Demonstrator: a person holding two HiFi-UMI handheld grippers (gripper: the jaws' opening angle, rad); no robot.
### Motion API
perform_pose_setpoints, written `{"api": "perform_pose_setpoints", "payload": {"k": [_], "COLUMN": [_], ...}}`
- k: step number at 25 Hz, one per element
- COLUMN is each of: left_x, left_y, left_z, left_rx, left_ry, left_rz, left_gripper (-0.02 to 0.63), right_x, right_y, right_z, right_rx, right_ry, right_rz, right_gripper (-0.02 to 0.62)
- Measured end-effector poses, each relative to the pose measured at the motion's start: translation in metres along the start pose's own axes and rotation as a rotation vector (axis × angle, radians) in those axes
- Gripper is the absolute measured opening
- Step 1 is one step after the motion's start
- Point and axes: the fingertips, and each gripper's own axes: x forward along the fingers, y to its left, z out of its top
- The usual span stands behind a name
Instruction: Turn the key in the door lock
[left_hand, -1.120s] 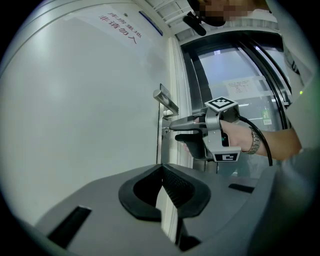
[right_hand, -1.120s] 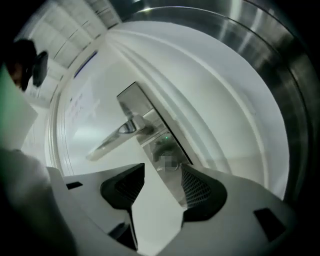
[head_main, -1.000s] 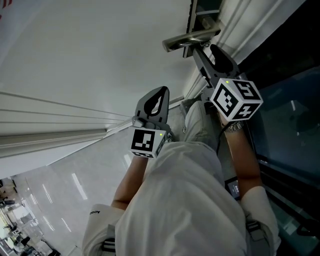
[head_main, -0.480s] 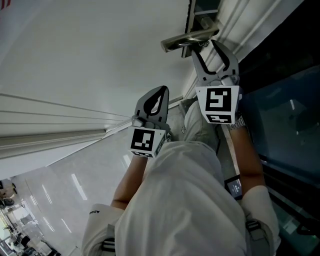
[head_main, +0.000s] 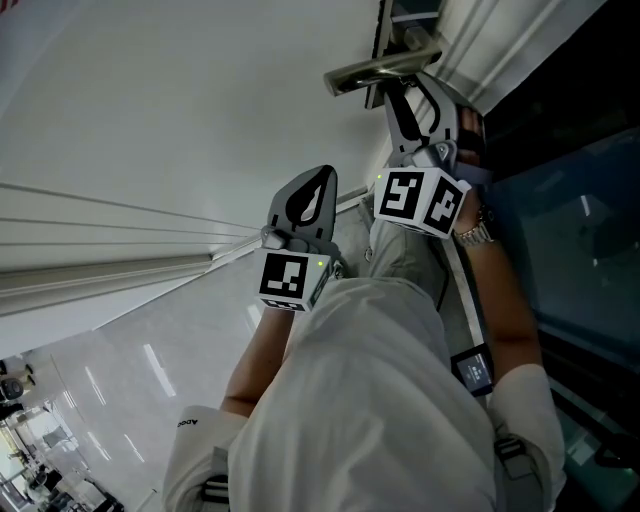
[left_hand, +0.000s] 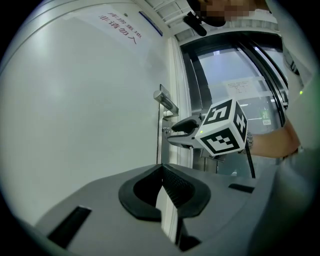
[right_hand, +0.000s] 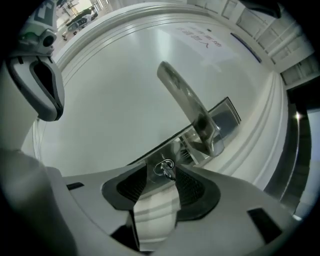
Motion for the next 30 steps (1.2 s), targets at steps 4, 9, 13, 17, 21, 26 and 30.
{"api": "perform_pose_setpoints", "payload": {"k": [4, 9, 13, 17, 21, 26, 30], "left_x": [-0.001, 0.0, -0.001, -0.001, -0.002, -0.003, -0.005], "left_y": [0.001, -0.001, 0.001, 0.001, 0.0, 0.001, 0.002], "left_z": [0.0, 0.0, 0.0, -0.001, -0.004, -0.001, -0.003], "left_rx": [0.001, 0.001, 0.0, 0.001, 0.003, 0.001, 0.001], "left_ry": [0.001, 0.001, 0.001, 0.004, 0.013, 0.003, 0.01], "left_rz": [-0.001, -0.006, -0.001, 0.003, 0.005, 0.009, 0.014], "left_gripper": [0.009, 0.008, 0.008, 0.008, 0.008, 0.008, 0.009], "right_x": [0.0, -0.001, -0.001, -0.001, -0.001, -0.001, 0.0], "right_y": [-0.009, -0.012, -0.013, -0.015, -0.017, -0.018, -0.022], "right_z": [0.003, 0.005, 0.005, 0.005, 0.003, 0.003, 0.005], "right_rx": [-0.013, 0.03, 0.094, 0.174, 0.248, 0.37, 0.579], "right_ry": [-0.011, -0.028, -0.038, -0.047, -0.061, -0.07, -0.088], "right_rz": [-0.048, -0.073, -0.079, -0.07, -0.06, -0.037, 0.03], "right_gripper": [0.093, 0.017, 0.017, 0.017, 0.017, 0.017, 0.015]}}
